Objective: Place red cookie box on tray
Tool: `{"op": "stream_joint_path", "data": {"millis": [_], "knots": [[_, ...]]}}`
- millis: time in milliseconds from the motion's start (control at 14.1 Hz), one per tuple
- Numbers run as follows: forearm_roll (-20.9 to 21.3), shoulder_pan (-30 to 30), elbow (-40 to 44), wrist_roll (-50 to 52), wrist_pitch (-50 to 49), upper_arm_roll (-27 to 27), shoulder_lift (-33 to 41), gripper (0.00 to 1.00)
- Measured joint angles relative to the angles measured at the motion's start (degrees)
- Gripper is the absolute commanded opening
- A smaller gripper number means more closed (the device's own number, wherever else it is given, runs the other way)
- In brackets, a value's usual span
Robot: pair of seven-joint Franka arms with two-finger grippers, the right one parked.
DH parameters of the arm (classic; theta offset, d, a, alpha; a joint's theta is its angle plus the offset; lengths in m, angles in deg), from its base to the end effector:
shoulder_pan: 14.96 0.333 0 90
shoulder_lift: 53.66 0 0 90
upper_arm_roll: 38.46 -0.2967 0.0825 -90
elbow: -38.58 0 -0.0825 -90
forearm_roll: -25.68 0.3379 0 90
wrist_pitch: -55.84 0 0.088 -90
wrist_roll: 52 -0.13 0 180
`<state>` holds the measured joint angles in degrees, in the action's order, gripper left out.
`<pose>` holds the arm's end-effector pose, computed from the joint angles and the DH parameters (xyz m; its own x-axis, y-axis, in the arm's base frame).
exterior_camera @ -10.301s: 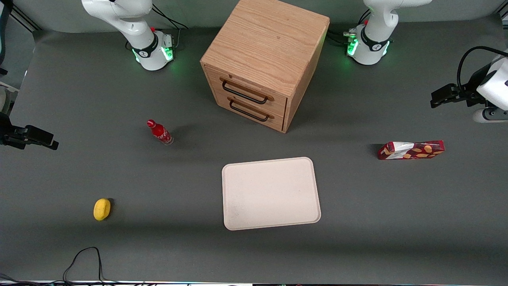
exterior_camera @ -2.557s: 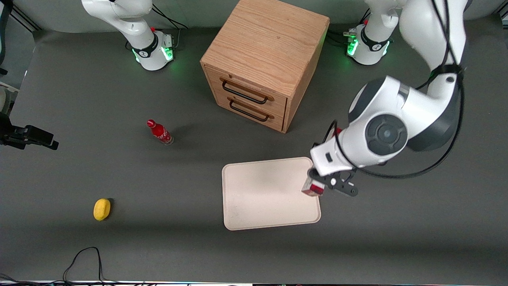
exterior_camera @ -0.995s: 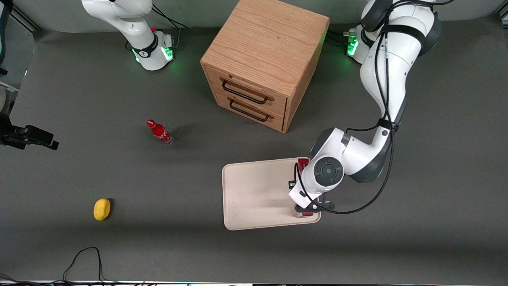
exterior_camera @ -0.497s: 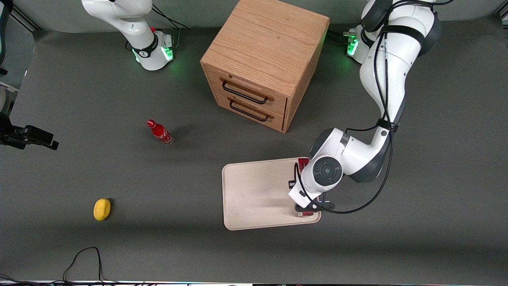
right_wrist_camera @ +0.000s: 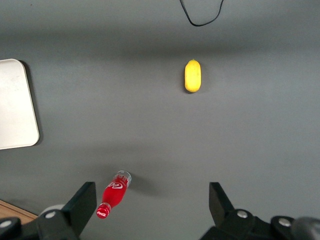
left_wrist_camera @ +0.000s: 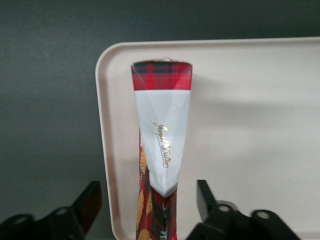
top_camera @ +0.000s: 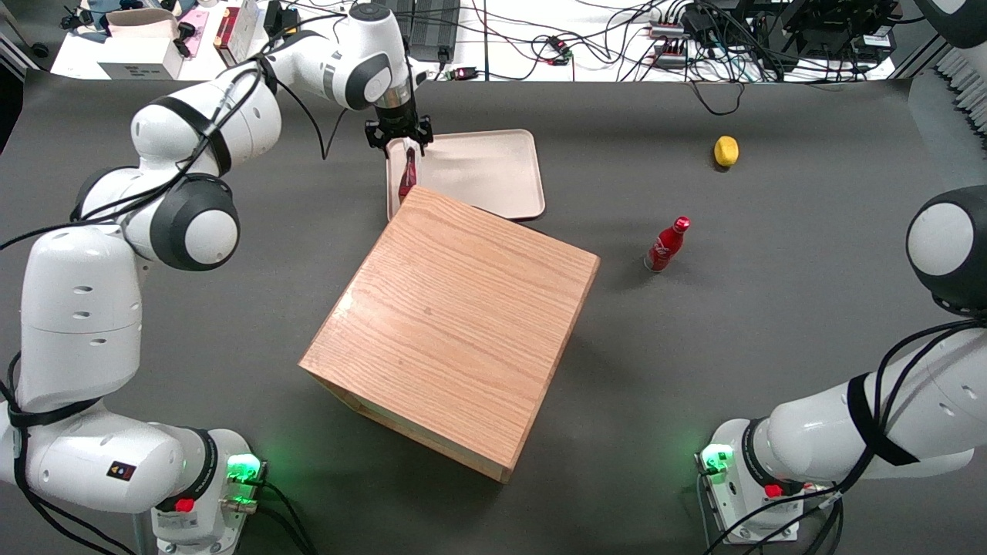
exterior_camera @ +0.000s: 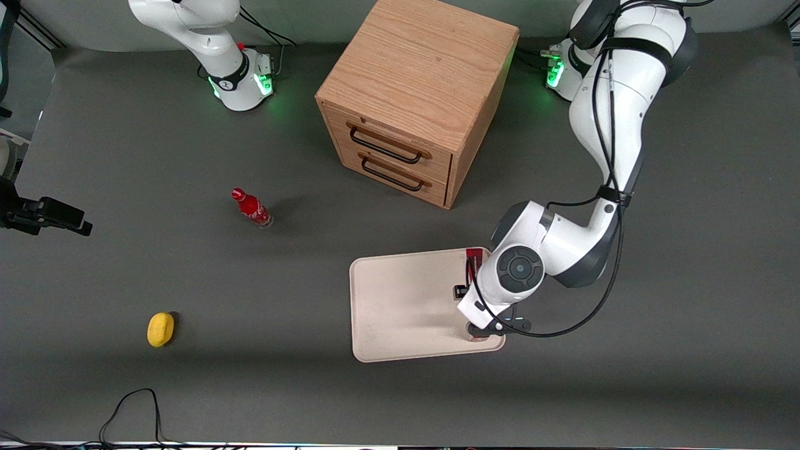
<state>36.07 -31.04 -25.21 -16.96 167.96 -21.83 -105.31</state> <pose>0.6321 -0.3167 0.2612 0.9959 0.0715 -0.0563 0.0735 -0.9967 0.0344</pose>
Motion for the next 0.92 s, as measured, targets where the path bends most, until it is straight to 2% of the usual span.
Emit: {"op": "stream_joint_path", "data": {"millis": [284,426,710,923], "knots": [[0.0,1.3,-1.3,-0.8,-4.3,0.0,5.5,1.00],[-0.9,3.2,-5.8,-2.8,-5.5,0.0,11.2,1.00],[-7.4,11.2,-21.4,-12.1,-7.5,0.0,28.5,1.00],[-8.5,13.5,-30.7,-18.4,-13.8,-3.5,42.4,1.00]]}}
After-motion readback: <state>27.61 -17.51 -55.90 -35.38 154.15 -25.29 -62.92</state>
